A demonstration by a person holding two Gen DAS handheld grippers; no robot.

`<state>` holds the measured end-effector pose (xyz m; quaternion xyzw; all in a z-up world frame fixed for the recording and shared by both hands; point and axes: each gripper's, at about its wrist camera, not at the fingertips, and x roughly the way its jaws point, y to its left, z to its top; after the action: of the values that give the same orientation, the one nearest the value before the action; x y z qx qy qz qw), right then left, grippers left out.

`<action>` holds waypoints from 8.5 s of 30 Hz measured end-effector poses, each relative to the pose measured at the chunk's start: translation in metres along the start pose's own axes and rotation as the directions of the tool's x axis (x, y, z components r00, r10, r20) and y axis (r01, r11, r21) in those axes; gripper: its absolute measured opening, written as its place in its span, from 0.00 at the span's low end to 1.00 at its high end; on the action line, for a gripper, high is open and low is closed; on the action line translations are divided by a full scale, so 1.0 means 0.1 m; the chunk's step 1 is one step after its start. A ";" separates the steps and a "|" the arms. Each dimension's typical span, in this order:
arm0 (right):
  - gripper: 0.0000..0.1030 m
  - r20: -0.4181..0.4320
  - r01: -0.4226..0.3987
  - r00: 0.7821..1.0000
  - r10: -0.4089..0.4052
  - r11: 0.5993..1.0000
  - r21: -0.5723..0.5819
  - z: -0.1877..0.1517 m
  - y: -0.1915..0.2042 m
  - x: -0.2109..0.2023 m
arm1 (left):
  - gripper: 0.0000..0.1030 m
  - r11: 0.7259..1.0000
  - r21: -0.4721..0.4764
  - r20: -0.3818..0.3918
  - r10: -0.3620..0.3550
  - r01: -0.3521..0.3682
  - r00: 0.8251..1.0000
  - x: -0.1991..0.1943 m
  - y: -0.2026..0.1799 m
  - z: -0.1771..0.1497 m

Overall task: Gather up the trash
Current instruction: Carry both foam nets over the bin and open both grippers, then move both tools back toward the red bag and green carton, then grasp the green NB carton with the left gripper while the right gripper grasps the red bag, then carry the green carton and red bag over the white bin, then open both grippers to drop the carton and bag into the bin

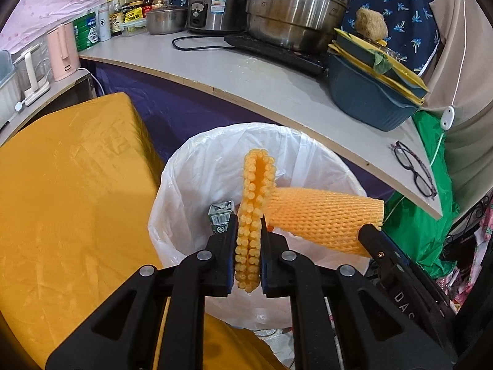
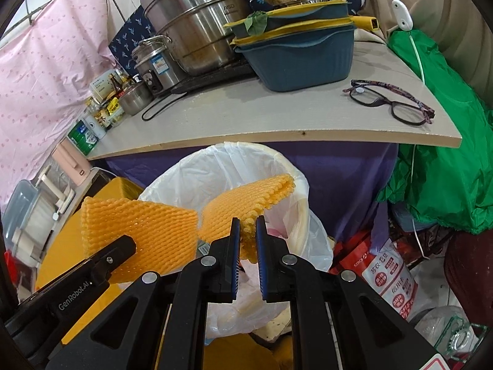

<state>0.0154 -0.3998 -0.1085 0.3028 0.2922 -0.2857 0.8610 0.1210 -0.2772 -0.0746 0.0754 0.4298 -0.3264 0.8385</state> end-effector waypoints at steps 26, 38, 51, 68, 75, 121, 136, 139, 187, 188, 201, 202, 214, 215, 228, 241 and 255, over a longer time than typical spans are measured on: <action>0.33 0.073 -0.137 0.988 0.139 0.990 -0.031 0.03 0.50 -0.55 | 0.77 0.992 -0.090 0.109 0.094 -0.085 0.990 -0.59 0.43 -0.05; 0.42 0.069 -0.197 0.976 0.206 0.973 -0.119 -0.19 1.10 -0.83 | 0.79 0.976 -0.176 0.156 0.157 -0.129 0.975 -1.12 1.01 -0.20; 0.47 -0.017 -0.291 0.955 0.297 0.921 -0.260 -0.74 1.91 -0.99 | 0.81 0.913 -0.318 0.131 0.308 -0.254 0.942 -1.67 2.07 -0.70; 0.48 -0.201 -0.417 0.909 0.366 0.815 -0.402 -1.60 3.01 -0.84 | 0.81 0.783 -0.477 -0.001 0.452 -0.398 0.892 -2.10 3.30 -1.39; 0.48 -0.273 -0.460 0.886 0.374 0.781 -0.422 -1.83 3.38 -0.62 | 0.81 0.720 -0.543 -0.067 0.475 -0.431 0.878 -2.10 3.72 -1.55; 0.48 -0.433 -0.550 0.825 0.363 0.690 -0.470 -2.06 4.02 0.19 | 0.62 0.564 -0.655 -0.274 0.442 -0.503 0.854 -1.40 4.61 -1.40; 0.48 -0.474 -0.610 0.785 0.399 0.633 -0.477 -2.39 5.15 0.46 | 0.40 0.583 -0.665 -0.220 0.445 -0.467 0.868 -1.82 4.92 -1.67; 0.48 -0.474 -0.607 0.787 0.395 0.632 -0.481 -2.45 5.35 0.56 | 0.40 0.590 -0.652 -0.215 0.459 -0.477 0.862 -1.82 4.97 -1.65; 0.23 -0.155 -0.303 0.950 0.271 0.918 -0.256 -0.92 1.82 -0.40 | 0.40 0.919 -0.305 -0.059 0.245 -0.251 0.968 -1.43 2.05 -0.92; 0.23 -0.150 -0.294 0.953 0.264 0.923 -0.248 -0.89 1.71 -0.41 | 0.40 0.926 -0.290 -0.062 0.236 -0.243 0.970 -1.38 1.95 -0.90; 0.23 -0.090 -0.187 0.980 0.175 0.972 -0.145 -0.57 0.68 -0.43 | 0.40 0.972 -0.150 -0.091 0.166 -0.179 0.982 -0.92 1.05 -0.76; 0.23 -0.087 -0.179 0.982 0.168 0.974 -0.138 -0.55 0.61 -0.43 | 0.40 0.975 -0.144 -0.091 0.160 -0.172 0.983 -0.89 1.00 -0.74; 0.23 -0.042 -0.123 0.992 0.119 0.985 -0.117 -0.19 0.29 -0.33 | 0.40 0.989 -0.092 -0.035 0.115 -0.117 0.993 -0.66 0.54 -0.22; 0.23 -0.038 -0.122 0.992 0.118 0.986 -0.117 -0.16 0.28 -0.31 | 0.40 0.990 -0.090 -0.033 0.107 -0.110 0.994 -0.62 0.51 -0.15; 0.23 -0.034 -0.100 0.995 0.097 0.989 -0.111 0.12 0.22 0.10 | 0.40 0.997 -0.034 -0.015 0.069 -0.069 0.998 0.00 0.12 0.25; 0.27 -0.038 -0.092 0.995 0.089 0.992 -0.087 0.13 0.13 0.27 | 0.46 0.998 -0.010 -0.010 0.069 -0.069 0.998 0.27 0.03 0.25; 0.45 0.011 -0.095 0.995 0.096 0.990 -0.104 0.14 0.18 -0.07 | 0.71 0.991 -0.049 0.050 0.128 -0.126 0.990 -0.10 0.20 0.18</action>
<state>0.0270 -0.3952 -0.0884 0.2691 0.2851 -0.2310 0.8905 0.1414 -0.2641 -0.0585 0.0748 0.4091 -0.2643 0.8702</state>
